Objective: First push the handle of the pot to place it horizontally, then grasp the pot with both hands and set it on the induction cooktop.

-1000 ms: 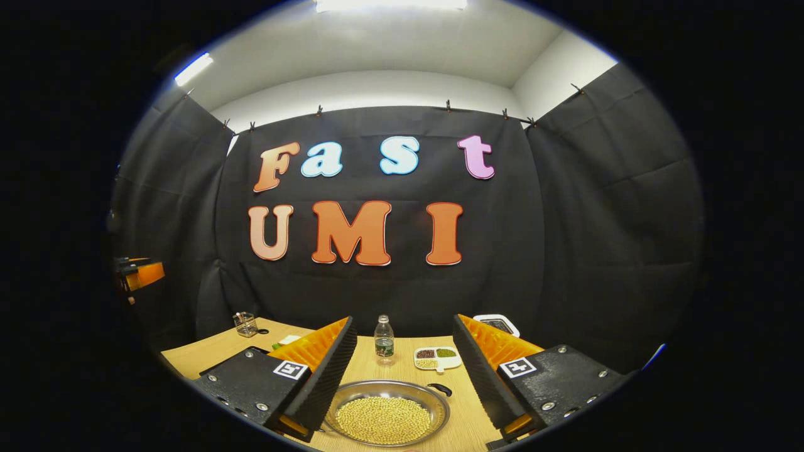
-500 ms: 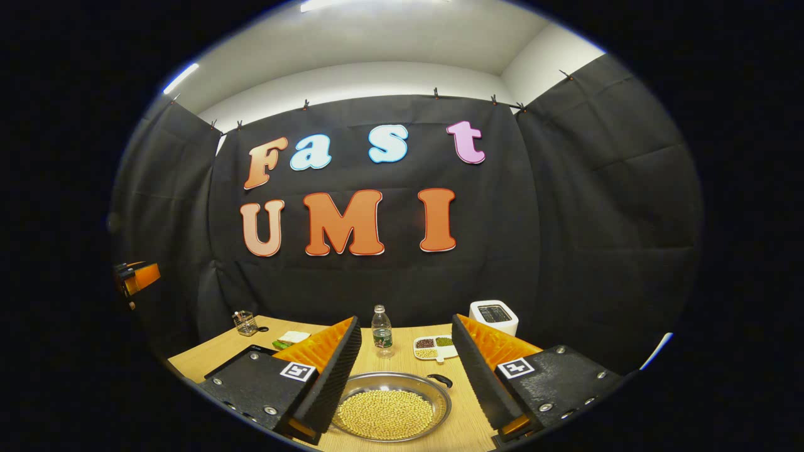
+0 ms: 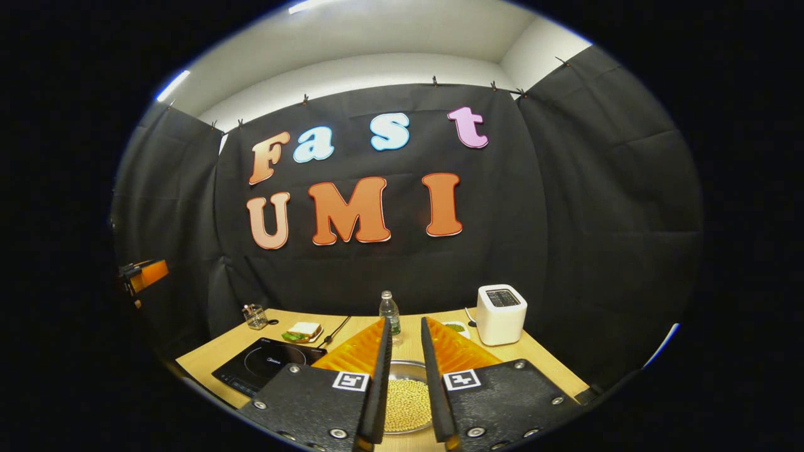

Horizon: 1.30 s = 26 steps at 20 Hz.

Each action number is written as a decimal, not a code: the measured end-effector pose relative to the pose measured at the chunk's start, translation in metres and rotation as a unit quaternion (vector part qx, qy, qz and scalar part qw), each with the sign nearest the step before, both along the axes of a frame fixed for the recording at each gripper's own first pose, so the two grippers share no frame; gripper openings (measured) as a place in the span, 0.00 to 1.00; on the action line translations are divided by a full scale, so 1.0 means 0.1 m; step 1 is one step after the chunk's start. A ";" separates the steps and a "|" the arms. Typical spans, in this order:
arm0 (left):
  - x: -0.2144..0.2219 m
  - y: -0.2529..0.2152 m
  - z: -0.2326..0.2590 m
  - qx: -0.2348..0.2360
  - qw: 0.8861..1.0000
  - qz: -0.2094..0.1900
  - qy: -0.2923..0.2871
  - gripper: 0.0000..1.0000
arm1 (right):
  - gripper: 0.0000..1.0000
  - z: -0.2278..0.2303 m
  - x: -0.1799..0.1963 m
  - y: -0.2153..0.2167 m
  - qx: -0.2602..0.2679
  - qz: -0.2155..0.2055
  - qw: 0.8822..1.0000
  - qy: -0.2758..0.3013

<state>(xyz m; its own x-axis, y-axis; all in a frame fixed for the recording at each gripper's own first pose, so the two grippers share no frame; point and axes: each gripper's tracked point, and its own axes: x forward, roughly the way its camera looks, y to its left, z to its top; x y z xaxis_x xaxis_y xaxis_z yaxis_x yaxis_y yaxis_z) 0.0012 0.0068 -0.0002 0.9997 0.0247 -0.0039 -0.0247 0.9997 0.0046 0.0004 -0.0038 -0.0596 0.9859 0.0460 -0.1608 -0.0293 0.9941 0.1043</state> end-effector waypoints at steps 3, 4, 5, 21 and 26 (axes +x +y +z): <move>0.00 -0.03 -0.01 -0.002 1.000 -0.004 0.001 0.97 | 0.15 -0.17 -0.06 0.03 -0.008 0.003 1.000 0.015; -0.01 -0.03 -0.02 -0.004 1.000 -0.006 0.003 1.00 | 0.09 -0.23 -0.09 0.05 -0.009 0.005 1.000 0.023; -0.01 -0.04 -0.03 -0.005 1.000 -0.008 0.005 0.98 | 0.10 -0.30 -0.11 0.07 -0.010 0.006 0.999 0.031; -0.01 0.04 -0.15 0.000 1.000 0.002 0.014 1.00 | 0.00 -1.59 -0.51 0.81 -0.013 0.091 0.982 0.165; -0.01 0.04 -0.23 -0.001 1.000 0.000 0.022 0.97 | 0.00 -1.92 -0.61 1.06 -0.015 0.121 0.972 0.200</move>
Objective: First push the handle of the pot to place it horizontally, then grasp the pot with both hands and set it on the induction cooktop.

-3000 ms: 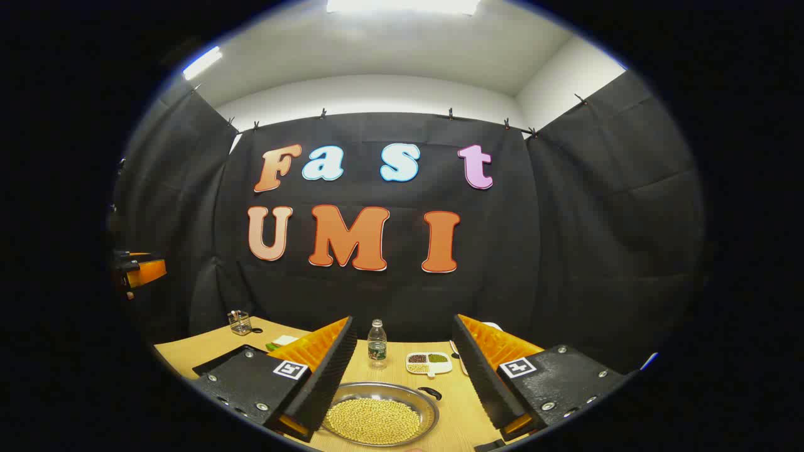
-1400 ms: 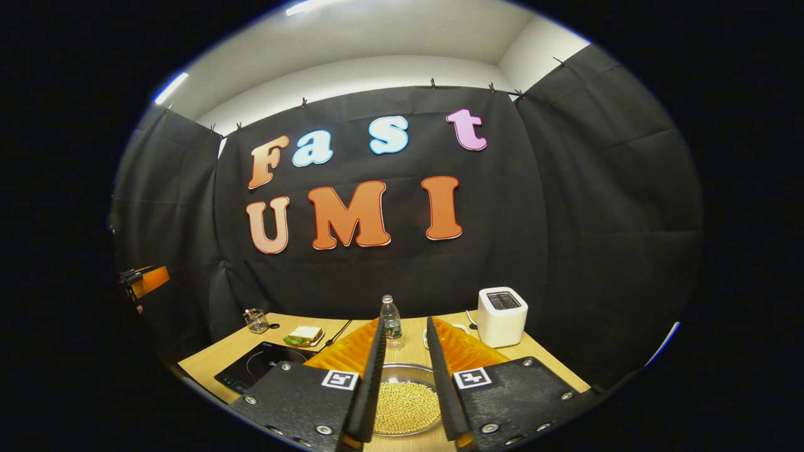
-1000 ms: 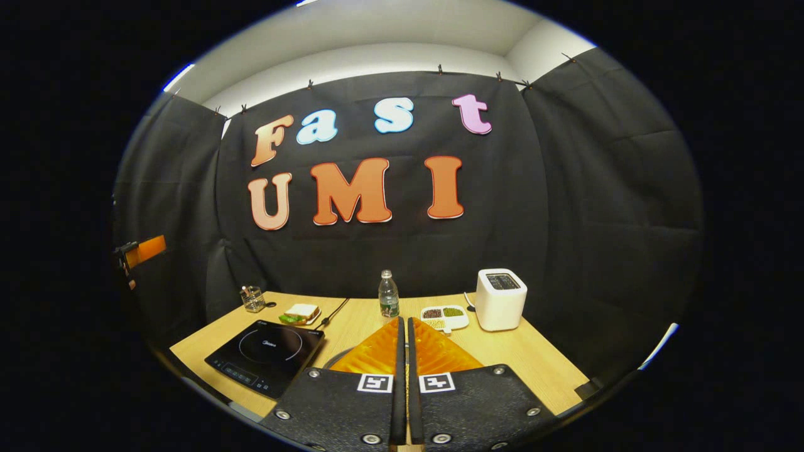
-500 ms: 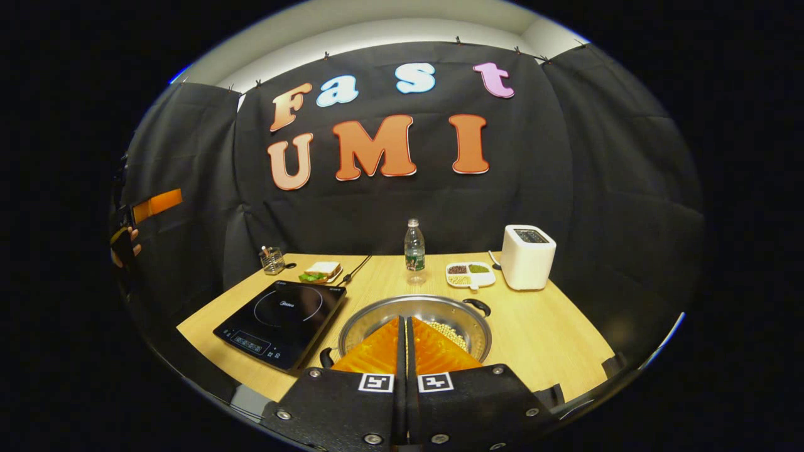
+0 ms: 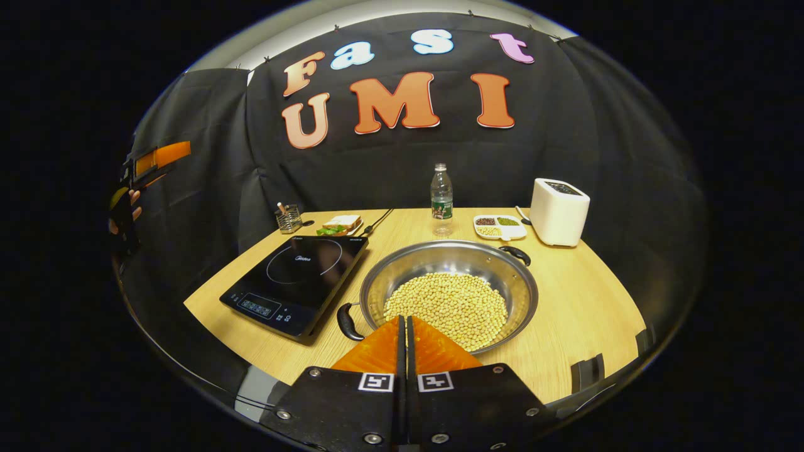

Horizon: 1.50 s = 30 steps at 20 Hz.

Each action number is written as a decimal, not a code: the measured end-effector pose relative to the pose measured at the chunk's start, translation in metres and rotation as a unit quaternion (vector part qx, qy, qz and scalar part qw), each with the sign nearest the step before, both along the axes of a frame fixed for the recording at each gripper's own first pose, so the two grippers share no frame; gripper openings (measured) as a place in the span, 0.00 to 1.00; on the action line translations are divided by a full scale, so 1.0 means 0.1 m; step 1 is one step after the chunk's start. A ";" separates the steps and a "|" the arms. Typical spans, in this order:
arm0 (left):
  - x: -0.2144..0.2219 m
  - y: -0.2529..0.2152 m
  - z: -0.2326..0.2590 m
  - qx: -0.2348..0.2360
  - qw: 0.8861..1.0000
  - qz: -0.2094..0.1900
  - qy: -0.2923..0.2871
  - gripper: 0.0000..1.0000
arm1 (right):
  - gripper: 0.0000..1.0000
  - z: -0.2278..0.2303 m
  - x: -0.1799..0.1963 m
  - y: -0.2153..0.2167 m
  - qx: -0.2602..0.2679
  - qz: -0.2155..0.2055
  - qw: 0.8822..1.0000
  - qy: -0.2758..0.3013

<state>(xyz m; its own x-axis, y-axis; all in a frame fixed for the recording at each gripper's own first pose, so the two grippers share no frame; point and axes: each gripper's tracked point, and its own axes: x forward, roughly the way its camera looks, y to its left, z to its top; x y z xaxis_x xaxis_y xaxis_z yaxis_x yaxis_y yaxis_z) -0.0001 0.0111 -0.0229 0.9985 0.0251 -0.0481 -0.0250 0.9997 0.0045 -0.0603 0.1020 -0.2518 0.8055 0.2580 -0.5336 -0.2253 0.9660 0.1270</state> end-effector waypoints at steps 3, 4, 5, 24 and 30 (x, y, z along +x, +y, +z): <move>0.02 0.01 -0.03 0.002 1.000 0.003 0.003 1.00 | 0.00 -0.11 -0.06 0.18 -0.002 0.021 1.000 0.011; 0.02 0.03 -0.06 0.002 1.000 0.003 0.006 0.97 | 0.00 -0.16 -0.07 0.24 -0.005 0.029 0.999 0.016; 0.03 0.02 -0.07 0.001 1.000 0.003 0.008 1.00 | 0.00 -0.21 -0.09 0.30 -0.007 0.036 0.999 0.022; 0.09 0.18 -0.28 -0.003 1.000 0.007 0.025 0.97 | 0.00 -0.82 -0.06 0.80 -0.022 0.052 0.994 0.098; 0.11 0.20 -0.31 -0.009 1.000 0.005 0.028 0.97 | 0.00 -0.86 0.01 0.87 -0.004 0.040 0.993 0.115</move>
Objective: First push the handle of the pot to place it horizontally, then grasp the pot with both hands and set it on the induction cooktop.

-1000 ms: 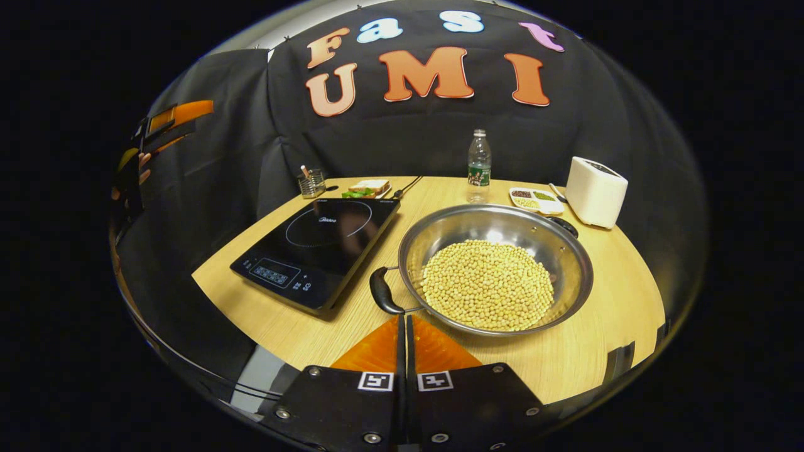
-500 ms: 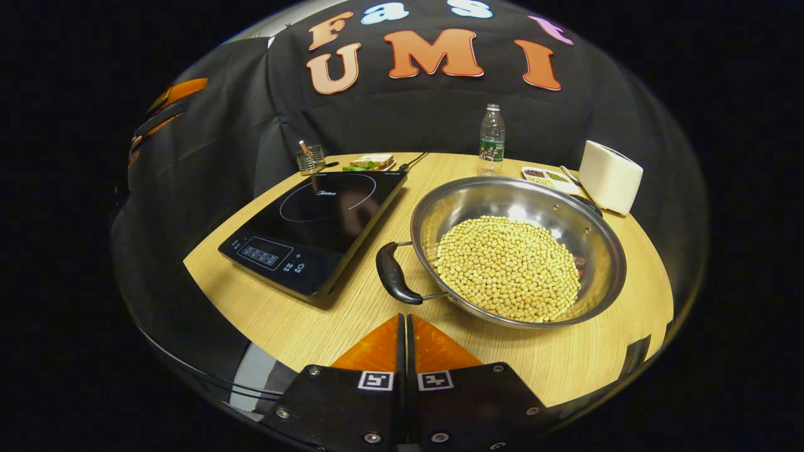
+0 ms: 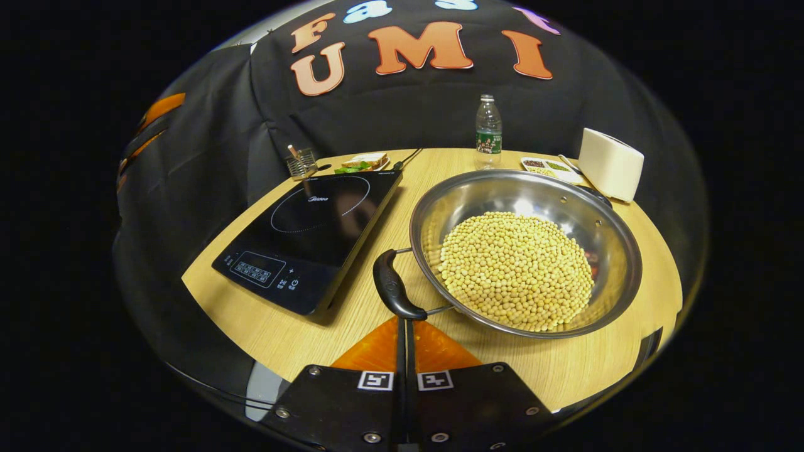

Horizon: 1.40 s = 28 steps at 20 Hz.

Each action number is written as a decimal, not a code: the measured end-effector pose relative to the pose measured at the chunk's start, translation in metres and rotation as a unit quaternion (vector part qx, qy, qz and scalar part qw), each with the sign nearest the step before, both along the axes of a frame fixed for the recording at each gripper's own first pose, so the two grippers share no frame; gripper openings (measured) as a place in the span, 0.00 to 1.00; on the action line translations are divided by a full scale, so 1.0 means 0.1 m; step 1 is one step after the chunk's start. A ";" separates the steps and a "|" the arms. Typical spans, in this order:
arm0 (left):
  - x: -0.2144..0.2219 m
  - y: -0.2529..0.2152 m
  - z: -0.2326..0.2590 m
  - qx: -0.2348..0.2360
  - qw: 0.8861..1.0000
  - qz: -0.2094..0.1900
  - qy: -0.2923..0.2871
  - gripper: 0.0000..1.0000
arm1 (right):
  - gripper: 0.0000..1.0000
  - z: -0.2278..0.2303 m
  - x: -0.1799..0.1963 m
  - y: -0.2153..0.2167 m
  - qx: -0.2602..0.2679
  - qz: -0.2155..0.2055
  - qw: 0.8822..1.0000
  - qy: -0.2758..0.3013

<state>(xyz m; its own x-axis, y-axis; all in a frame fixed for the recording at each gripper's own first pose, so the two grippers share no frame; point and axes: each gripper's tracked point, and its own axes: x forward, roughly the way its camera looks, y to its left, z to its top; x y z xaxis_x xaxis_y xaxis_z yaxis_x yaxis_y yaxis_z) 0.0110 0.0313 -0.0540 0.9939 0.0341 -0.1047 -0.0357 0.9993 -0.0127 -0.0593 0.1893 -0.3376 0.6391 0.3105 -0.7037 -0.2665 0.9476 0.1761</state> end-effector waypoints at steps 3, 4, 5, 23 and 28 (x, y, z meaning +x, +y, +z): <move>0.00 0.01 0.00 0.003 1.000 0.001 0.000 0.97 | 0.00 -0.01 0.06 0.08 0.012 -0.006 1.000 0.005; 0.00 0.01 0.01 0.003 1.000 0.000 -0.001 0.97 | 0.00 -0.01 0.08 0.11 0.015 -0.008 1.000 0.005; -0.01 0.01 0.02 0.004 1.000 0.000 -0.001 0.97 | 0.00 -0.01 0.10 0.14 0.017 -0.009 1.000 0.005; 0.10 0.14 -0.08 -0.004 1.000 0.011 0.001 0.97 | 0.00 -0.02 0.62 0.54 0.053 -0.044 0.998 0.005; 0.20 0.13 -0.20 -0.014 1.000 0.009 0.012 0.97 | 0.00 -0.05 0.79 0.62 0.045 -0.047 0.998 -0.004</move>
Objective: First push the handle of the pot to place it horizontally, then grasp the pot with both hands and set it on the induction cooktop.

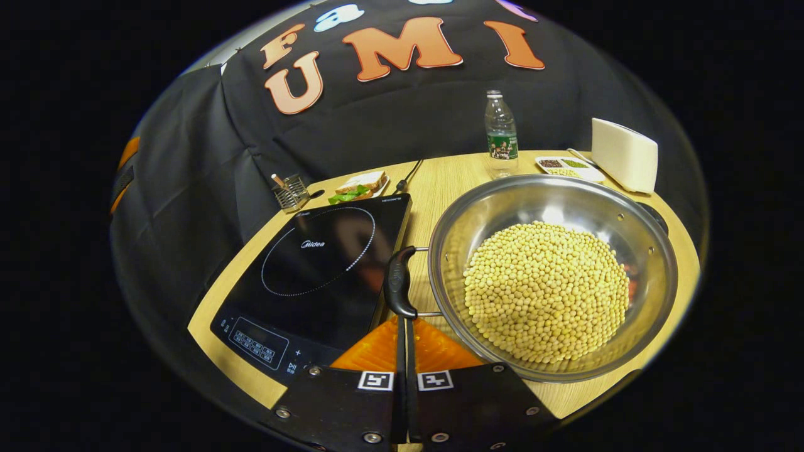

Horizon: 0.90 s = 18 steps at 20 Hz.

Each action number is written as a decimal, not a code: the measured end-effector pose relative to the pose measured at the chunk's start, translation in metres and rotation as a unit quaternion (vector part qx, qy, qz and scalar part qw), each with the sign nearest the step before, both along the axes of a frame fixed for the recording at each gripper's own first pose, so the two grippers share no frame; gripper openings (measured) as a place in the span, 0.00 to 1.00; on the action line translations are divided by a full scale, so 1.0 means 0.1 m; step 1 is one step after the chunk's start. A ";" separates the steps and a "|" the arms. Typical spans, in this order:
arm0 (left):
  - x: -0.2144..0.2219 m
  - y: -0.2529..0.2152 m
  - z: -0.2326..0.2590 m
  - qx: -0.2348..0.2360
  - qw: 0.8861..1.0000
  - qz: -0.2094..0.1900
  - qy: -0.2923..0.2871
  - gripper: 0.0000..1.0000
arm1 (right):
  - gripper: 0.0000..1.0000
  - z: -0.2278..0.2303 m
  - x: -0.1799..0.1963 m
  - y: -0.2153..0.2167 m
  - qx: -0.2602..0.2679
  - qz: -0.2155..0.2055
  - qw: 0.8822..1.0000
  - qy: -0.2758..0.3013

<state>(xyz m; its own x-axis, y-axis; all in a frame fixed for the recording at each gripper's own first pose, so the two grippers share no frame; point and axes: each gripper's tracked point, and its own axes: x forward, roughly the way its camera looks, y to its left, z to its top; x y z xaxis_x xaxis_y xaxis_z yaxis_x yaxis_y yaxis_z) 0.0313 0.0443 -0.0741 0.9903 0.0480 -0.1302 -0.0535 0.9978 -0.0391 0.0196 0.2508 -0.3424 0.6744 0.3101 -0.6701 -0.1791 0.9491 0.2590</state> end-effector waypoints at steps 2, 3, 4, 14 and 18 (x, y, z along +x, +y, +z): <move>0.03 0.01 -0.04 -0.003 1.000 0.000 0.005 0.98 | 0.00 0.00 0.05 0.02 0.001 -0.002 1.000 -0.001; 0.05 0.00 -0.06 -0.006 1.000 0.000 0.006 0.98 | 0.00 -0.01 0.07 0.03 0.002 -0.003 1.000 0.000; 0.06 -0.03 -0.08 -0.007 1.000 -0.002 0.008 0.98 | 0.00 0.00 0.09 0.04 0.004 -0.004 1.000 -0.001; 0.19 -0.50 -0.25 -0.012 0.999 -0.039 0.023 0.98 | 0.00 0.31 0.02 -0.17 0.009 0.002 0.999 -0.031; 0.25 -0.84 -0.34 -0.028 0.997 -0.065 0.034 0.98 | 0.00 0.62 0.01 -0.50 0.009 -0.012 0.997 -0.072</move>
<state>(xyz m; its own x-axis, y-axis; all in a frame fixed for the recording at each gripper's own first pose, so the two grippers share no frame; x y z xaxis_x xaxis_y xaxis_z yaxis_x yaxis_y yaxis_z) 0.0565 -0.0393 -0.1080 0.9766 -0.0892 -0.1955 0.0715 0.9928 -0.0962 0.0208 0.2009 -0.2809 0.7701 0.3044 -0.5605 -0.1936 0.9489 0.2493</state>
